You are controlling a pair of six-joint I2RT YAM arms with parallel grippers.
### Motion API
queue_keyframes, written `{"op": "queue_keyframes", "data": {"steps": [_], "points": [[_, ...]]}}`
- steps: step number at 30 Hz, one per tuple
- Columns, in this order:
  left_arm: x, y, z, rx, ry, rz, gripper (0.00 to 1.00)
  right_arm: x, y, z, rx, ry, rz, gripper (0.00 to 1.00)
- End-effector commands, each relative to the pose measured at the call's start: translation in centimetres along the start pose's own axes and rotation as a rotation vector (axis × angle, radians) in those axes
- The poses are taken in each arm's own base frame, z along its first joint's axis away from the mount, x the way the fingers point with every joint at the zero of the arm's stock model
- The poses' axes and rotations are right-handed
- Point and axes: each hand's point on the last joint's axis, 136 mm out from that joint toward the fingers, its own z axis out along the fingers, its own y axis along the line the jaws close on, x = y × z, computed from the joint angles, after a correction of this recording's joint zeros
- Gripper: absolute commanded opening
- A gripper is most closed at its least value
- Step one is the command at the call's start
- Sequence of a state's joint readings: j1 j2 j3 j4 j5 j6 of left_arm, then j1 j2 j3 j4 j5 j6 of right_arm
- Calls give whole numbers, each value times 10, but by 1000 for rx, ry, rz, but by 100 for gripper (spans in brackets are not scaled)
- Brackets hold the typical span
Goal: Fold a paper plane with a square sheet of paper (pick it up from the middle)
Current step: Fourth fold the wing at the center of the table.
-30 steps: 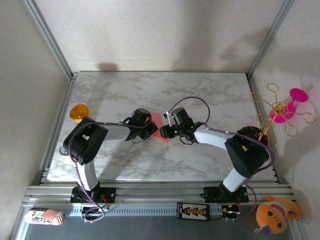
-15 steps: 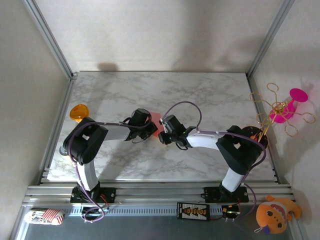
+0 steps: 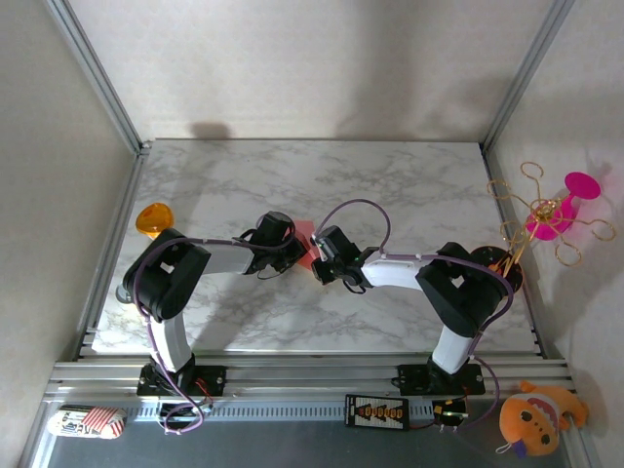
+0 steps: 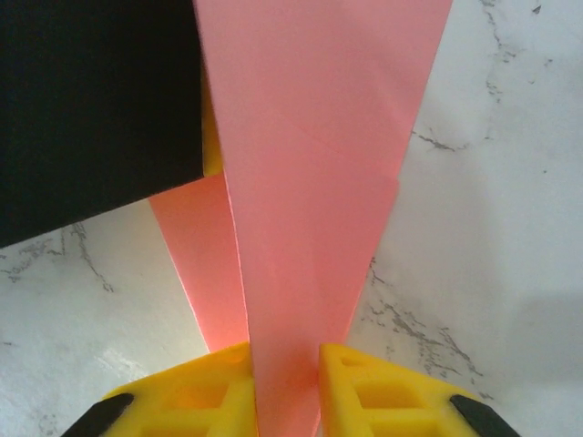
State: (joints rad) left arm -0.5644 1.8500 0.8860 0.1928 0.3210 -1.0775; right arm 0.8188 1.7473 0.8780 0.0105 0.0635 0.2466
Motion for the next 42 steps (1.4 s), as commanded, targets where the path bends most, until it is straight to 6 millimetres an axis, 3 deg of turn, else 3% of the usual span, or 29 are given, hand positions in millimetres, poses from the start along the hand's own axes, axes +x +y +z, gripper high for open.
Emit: {"op": "queue_keyframes", "data": {"steps": [1,8,21,42], "points": [[5,14,-5,-54,-5,-12,12,-14,2,-5,22,-32,-17,23],[5,15,-4,-57,-5,-11,12,-16,0,-11,35,-41,-11,27],[5,16,-5,-60,-7,-11,12,-9,10,-2,-23,-12,-20,10],[2,16,-12,-62,-28,-11,12,1,18,8,-159,61,24,6]]}}
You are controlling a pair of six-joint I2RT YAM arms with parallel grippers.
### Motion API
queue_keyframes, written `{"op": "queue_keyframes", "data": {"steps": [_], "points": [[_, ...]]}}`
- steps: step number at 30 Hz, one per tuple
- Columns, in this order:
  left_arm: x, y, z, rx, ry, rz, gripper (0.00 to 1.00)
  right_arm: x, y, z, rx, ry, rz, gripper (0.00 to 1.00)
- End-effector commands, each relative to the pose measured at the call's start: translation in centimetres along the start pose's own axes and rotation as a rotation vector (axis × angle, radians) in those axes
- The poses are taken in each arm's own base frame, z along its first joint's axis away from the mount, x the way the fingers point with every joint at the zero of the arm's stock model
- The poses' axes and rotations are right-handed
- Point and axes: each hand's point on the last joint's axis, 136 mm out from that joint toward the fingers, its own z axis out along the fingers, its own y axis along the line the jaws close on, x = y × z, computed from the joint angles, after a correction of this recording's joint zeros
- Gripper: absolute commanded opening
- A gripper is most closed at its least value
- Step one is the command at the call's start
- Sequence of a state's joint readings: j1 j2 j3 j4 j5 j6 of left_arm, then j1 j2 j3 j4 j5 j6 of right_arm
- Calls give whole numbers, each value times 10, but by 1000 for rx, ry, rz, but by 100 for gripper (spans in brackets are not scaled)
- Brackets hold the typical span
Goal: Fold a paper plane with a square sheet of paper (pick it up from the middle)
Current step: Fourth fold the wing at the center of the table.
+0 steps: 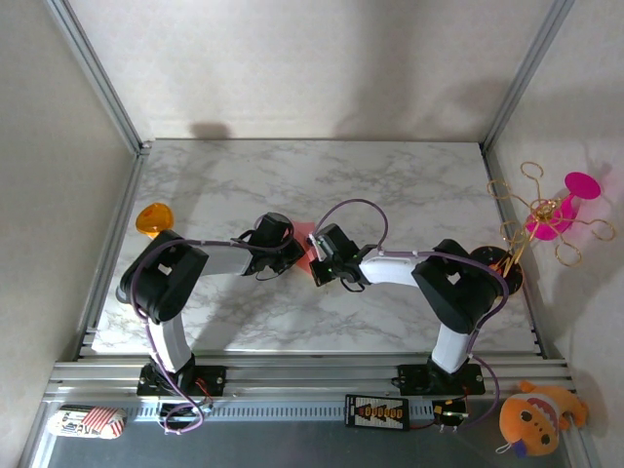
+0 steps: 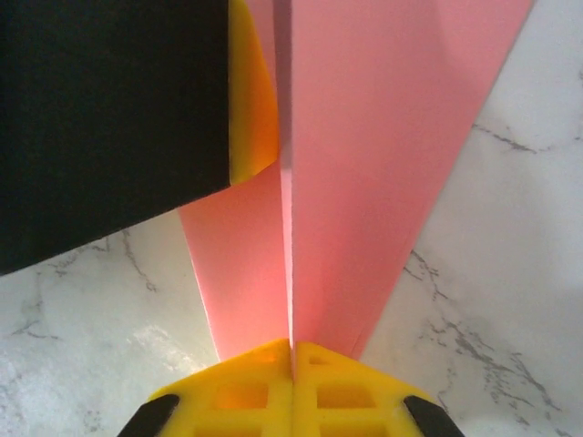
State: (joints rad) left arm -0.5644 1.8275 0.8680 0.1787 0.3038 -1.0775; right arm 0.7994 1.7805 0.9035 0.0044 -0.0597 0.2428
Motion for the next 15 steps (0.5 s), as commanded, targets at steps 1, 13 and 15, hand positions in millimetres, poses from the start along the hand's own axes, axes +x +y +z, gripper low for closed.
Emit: {"op": "queue_keyframes", "data": {"steps": [1,13,15], "points": [[2,10,-8,-45,-15,-9,12,0,6,3,-73,28,16,6],[-12,-16,-33,108,-67,-1,14,14,-1,10,-259,126,123,6],[-11,-23,-34,156,-58,3,15,16,-2,11,-281,142,140,7]]}}
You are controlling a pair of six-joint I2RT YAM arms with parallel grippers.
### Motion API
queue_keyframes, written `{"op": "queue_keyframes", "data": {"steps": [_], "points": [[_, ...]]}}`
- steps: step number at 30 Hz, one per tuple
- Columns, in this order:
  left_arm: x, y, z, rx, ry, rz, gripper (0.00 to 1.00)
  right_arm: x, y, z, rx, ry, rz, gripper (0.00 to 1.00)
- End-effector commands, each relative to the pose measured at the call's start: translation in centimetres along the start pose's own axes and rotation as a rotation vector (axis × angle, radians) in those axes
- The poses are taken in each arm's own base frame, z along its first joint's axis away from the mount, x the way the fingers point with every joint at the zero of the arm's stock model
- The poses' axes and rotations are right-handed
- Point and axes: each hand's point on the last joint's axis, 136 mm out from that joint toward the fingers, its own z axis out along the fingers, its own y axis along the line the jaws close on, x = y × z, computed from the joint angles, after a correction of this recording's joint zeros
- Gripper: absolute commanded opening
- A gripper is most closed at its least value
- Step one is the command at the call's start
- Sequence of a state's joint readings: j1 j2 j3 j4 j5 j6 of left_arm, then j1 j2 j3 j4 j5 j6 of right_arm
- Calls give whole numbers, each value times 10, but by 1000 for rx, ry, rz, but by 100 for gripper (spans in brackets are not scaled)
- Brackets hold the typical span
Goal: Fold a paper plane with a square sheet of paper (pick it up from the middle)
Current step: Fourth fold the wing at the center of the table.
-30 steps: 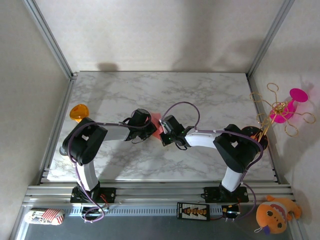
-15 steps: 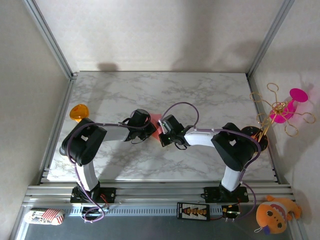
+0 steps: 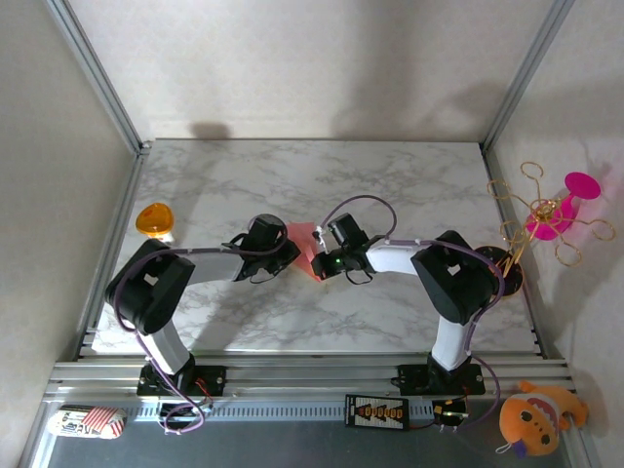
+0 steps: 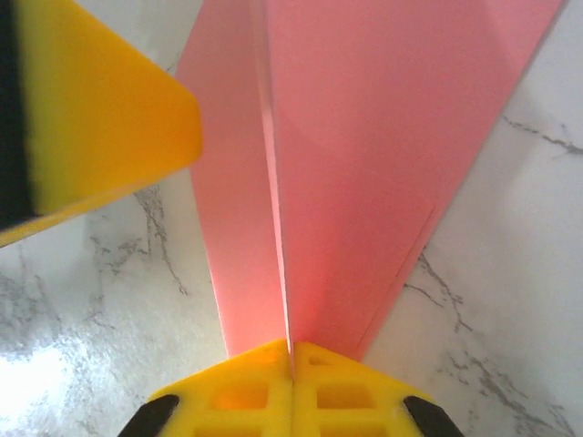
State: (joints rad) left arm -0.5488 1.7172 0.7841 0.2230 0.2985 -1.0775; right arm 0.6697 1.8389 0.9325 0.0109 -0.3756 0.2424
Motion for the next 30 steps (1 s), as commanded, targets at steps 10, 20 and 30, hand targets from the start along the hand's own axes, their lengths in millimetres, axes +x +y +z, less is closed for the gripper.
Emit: {"op": "queue_keyframes", "data": {"steps": [10,20,30], "points": [[-2,-51,-4,307,40,40,15,25,-13,13,-104,126,97,8],[-1,-44,13,303,63,31,6,25,-17,13,-125,131,113,10],[-1,-41,23,291,78,23,5,26,-20,12,-124,129,131,19]]}}
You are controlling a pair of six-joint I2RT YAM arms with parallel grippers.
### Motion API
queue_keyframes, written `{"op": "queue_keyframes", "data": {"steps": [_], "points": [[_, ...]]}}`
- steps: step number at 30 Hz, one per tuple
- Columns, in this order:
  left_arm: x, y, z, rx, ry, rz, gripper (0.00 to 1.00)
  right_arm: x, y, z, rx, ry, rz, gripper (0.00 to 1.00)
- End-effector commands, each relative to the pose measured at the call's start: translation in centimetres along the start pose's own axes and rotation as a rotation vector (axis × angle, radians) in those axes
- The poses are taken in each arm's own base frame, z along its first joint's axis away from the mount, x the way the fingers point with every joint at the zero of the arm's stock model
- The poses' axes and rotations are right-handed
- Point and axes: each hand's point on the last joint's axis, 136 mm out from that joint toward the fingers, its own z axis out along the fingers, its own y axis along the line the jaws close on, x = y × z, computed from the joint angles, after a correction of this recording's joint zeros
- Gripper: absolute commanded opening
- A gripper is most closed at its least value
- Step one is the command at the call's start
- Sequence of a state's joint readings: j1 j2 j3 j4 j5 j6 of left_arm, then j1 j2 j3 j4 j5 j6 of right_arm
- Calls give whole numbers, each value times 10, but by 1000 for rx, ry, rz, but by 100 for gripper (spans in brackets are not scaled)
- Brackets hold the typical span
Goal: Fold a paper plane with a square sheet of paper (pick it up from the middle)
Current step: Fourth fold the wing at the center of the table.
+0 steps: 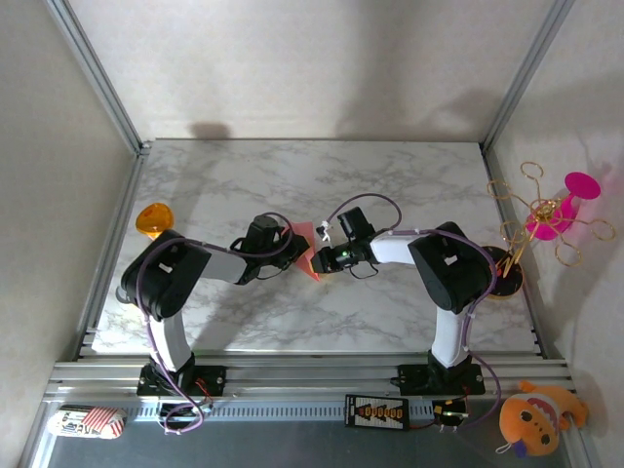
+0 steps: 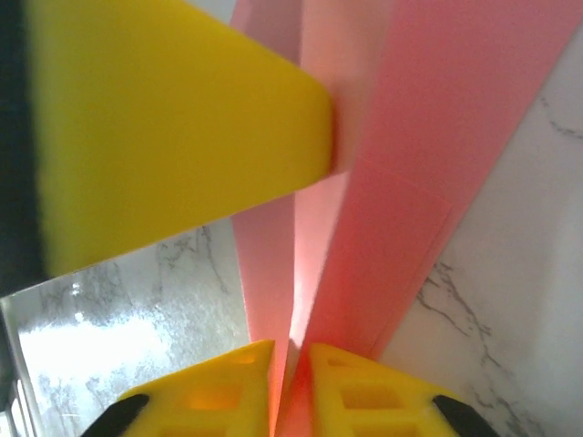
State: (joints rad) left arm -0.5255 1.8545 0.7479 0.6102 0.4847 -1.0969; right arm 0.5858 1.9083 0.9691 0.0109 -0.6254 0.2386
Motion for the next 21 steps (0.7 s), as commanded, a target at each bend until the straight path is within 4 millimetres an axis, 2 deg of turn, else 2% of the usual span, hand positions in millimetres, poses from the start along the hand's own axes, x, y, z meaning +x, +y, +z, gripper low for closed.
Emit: {"op": "queue_keyframes", "data": {"steps": [1,11,21], "points": [[-7,-8,4,31,-2,0,5,25,-27,8,75,73,69,20],[-9,-2,7,-1,-7,-8,5,28,-27,6,43,73,99,22],[-10,0,9,-14,-5,-9,6,33,-32,5,26,73,143,19]]}}
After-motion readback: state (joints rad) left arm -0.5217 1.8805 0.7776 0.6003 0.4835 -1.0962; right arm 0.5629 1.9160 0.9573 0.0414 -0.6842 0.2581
